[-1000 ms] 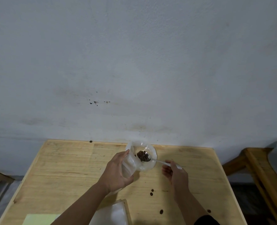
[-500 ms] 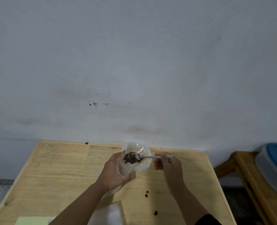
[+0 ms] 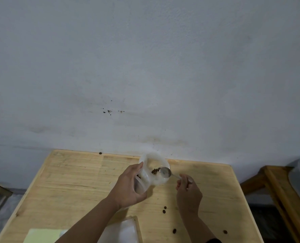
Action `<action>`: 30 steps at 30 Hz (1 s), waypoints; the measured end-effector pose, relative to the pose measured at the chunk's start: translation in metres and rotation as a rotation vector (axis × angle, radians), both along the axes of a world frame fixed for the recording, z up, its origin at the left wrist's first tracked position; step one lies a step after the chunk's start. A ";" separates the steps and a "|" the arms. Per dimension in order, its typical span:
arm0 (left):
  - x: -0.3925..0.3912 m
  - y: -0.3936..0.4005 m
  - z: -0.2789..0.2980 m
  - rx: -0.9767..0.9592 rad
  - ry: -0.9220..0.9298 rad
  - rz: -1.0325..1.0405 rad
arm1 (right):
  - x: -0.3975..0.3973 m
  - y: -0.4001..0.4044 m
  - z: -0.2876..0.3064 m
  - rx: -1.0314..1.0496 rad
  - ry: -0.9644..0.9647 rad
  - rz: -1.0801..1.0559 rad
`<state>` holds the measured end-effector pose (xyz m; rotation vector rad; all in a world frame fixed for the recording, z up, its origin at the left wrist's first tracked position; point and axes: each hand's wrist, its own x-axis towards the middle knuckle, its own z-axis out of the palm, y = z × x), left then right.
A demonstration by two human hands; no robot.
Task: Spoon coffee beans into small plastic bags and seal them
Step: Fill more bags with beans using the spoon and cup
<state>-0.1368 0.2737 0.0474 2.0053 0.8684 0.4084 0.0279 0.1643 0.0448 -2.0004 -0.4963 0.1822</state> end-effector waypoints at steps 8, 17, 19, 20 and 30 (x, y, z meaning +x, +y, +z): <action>0.001 0.001 -0.006 0.061 0.009 0.004 | -0.003 0.000 -0.008 0.045 0.040 0.007; 0.009 0.002 -0.002 0.050 -0.012 -0.054 | 0.003 -0.001 -0.019 0.245 0.822 -0.022; 0.009 0.004 -0.003 0.054 -0.007 -0.044 | 0.005 -0.001 -0.017 0.251 0.902 -0.038; 0.007 0.005 -0.005 0.053 -0.005 -0.032 | 0.006 -0.001 -0.015 0.252 0.924 -0.044; -0.001 0.005 -0.019 -0.009 0.047 0.036 | 0.021 -0.005 0.010 0.309 0.876 -0.050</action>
